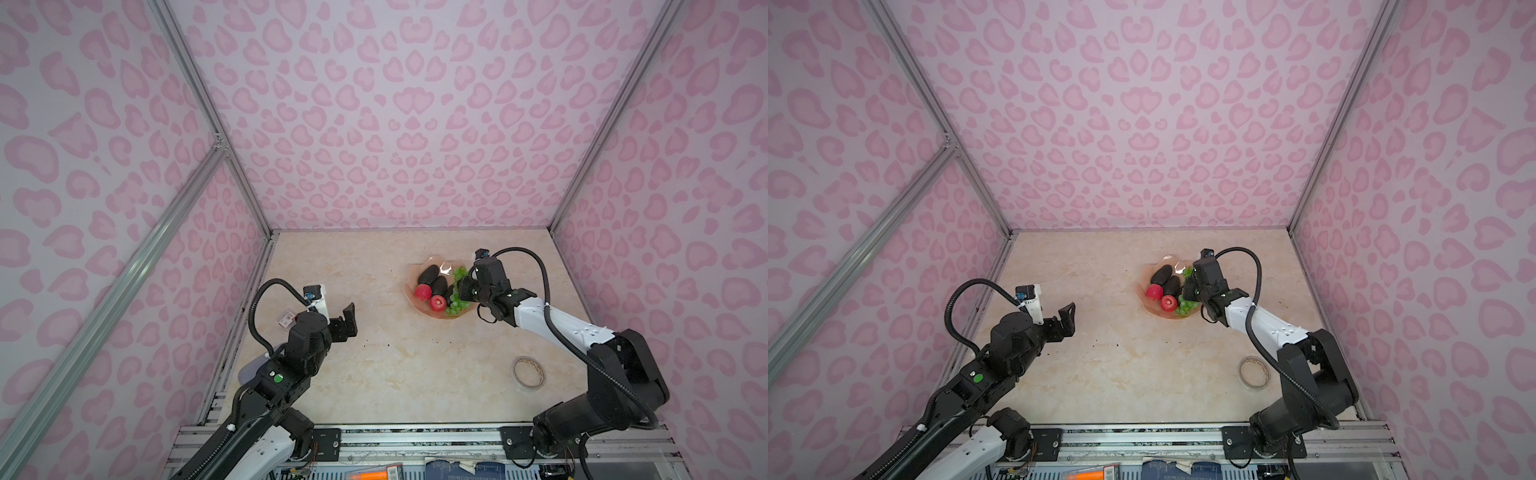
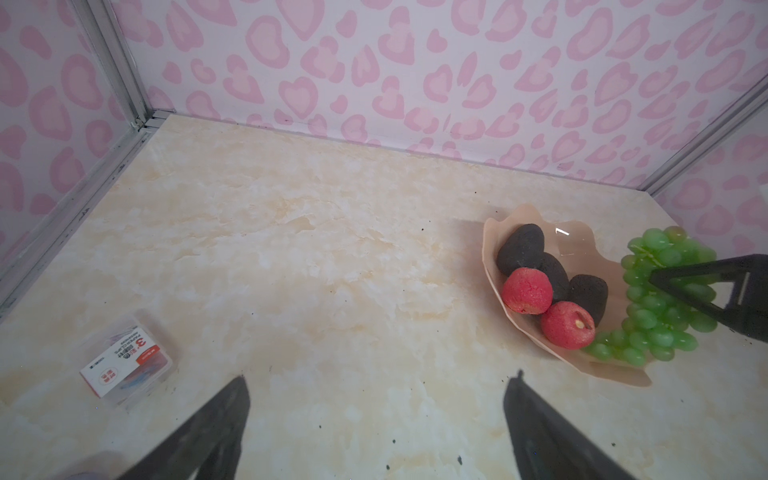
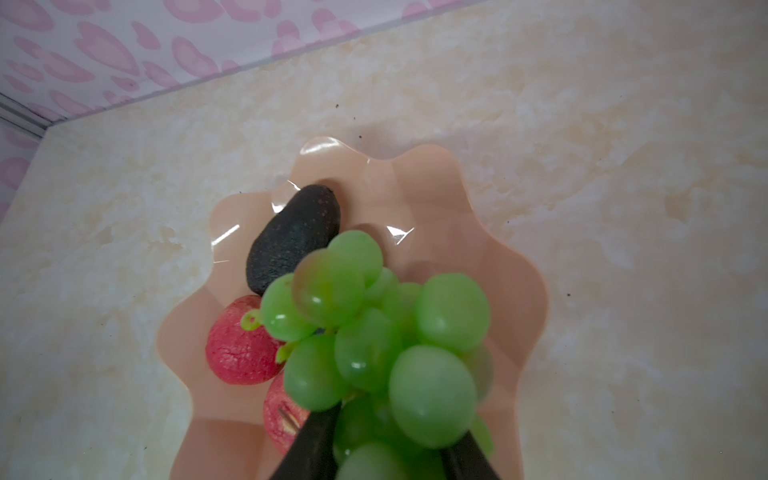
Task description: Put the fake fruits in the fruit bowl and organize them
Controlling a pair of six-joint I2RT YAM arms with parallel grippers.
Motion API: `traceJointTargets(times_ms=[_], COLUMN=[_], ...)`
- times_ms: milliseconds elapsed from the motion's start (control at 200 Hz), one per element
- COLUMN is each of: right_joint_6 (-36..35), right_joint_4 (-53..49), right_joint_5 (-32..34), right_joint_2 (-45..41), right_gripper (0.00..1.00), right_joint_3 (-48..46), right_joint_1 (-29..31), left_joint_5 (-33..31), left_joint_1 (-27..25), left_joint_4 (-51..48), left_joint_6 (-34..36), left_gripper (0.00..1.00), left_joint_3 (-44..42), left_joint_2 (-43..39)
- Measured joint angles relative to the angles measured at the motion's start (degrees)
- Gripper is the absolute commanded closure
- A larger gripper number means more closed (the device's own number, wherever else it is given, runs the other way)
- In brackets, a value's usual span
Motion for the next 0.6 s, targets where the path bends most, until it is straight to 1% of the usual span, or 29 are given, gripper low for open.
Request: traceJointTargets(times_ms=[40,125,220,235,245,435,600], right_joint_6=[-0.33,-0.68,-0.85,-0.90,-0.87,-1.49,-2.73], right_joint_4=[0.31,1.27,1.36,1.36,1.33,1.22,0.44], right_joint_5=[-0.17,-1.11,-1.03,-0.98,-0.92,1.38,3.37], right_joint_2=[1.44,3.54,4.42,4.44,4.44,2.43,-3.19], right_gripper=[0.46,0.27,0.12,0.05,0.03,0.02,0.02], right_joint_3=[0.46,1.05,2.01,2.16,2.29,4.15,3.61], right_joint_1=[-0.33,-1.03,-1.60,-1.70,-1.75,-2.03,-2.12], left_joint_5=[0.00,-0.02,-0.13,-0.17,-0.20,-0.70,-1.86], left_joint_1=[0.00,0.00,0.00,0.00,0.00,0.04,0.11], left_joint_4=[0.00,0.09,0.17,0.20,0.22,1.01,1.88], left_joint_6=[0.15,0.37,1.09,1.25,1.25,1.70,2.71], left_gripper=[0.04,0.04,0.04,0.04,0.04,0.04,0.04], left_joint_3=[0.13,0.48,0.59,0.61,0.61,0.87,0.87], left_joint_2=[0.13,0.26,0.42,0.42,0.42,1.01,1.77])
